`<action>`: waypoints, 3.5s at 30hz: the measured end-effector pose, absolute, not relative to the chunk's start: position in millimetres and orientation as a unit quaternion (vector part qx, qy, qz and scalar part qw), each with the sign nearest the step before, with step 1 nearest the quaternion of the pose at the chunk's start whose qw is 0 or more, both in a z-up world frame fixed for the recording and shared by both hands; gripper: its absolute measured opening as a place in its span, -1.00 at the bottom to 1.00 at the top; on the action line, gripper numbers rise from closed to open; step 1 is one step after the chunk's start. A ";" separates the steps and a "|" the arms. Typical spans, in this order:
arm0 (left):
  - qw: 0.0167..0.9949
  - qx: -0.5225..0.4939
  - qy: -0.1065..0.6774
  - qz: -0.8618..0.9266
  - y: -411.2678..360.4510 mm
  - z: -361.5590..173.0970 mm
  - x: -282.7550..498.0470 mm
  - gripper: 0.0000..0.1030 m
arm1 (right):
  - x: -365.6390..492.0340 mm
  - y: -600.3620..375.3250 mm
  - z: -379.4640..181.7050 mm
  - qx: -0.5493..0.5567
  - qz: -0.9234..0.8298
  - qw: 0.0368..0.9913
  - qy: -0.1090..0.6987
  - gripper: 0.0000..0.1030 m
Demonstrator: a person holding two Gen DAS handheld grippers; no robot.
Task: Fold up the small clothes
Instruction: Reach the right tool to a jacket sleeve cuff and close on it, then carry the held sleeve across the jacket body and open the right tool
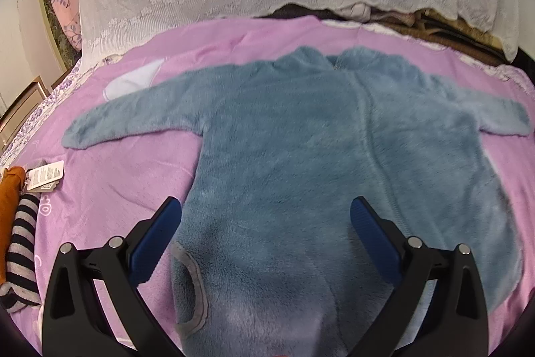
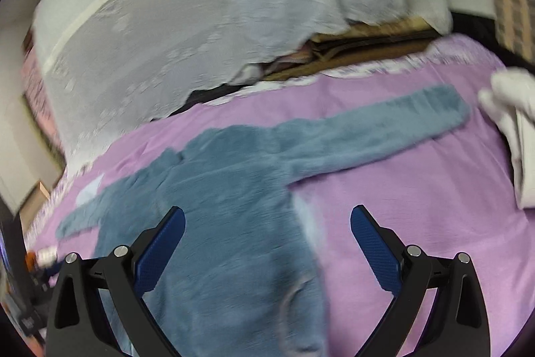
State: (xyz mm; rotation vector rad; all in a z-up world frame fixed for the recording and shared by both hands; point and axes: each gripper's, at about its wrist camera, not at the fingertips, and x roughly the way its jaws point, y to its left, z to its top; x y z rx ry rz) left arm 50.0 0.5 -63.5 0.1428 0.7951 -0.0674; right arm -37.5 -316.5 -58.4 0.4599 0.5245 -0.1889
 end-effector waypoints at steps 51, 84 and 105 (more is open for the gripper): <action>0.887 0.097 0.439 -0.109 -148.8 -46.6 116.6 0.91 | 32.1 -568.6 -122.5 0.401 -0.285 0.839 0.233 -0.83; 0.897 0.068 0.435 0.031 49.4 -76.3 177.8 0.92 | 88.5 -384.2 -24.3 0.297 -0.052 0.927 0.222 -0.83; 0.901 0.016 0.432 0.031 78.2 -99.4 181.4 0.92 | 164.2 -159.0 -38.3 0.208 0.063 0.930 0.297 -0.83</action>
